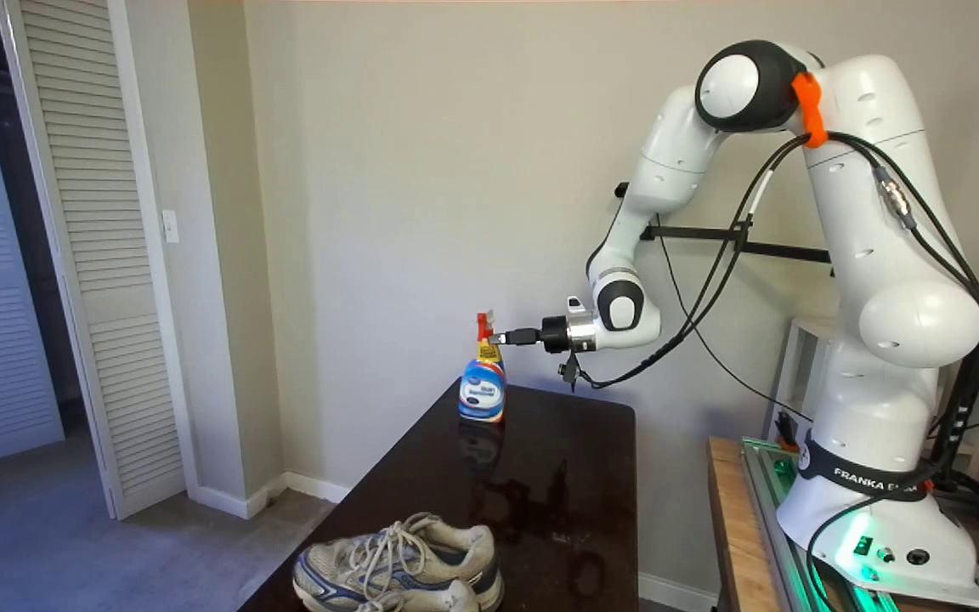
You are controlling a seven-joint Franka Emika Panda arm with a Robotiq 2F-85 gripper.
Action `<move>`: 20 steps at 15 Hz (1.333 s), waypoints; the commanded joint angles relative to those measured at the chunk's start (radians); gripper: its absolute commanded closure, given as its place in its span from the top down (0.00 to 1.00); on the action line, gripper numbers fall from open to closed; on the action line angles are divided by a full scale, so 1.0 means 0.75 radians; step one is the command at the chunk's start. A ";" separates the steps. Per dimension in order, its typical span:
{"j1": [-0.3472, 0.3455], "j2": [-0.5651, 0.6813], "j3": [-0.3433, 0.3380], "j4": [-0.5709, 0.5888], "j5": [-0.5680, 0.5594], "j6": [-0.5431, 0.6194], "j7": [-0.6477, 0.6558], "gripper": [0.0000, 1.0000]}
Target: Move the blue bottle forwards
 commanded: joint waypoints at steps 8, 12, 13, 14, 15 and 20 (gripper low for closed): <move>0.013 0.002 -0.013 0.001 0.000 -0.003 0.005 1.00; 0.013 0.013 -0.014 0.013 0.029 0.016 0.014 1.00; 0.005 0.011 -0.014 0.016 0.019 -0.004 0.042 1.00; 0.004 0.011 -0.015 0.018 0.017 -0.008 0.052 1.00; 0.007 0.015 -0.015 0.025 0.020 0.004 0.058 1.00; 0.011 0.031 -0.013 0.061 0.031 0.015 0.077 1.00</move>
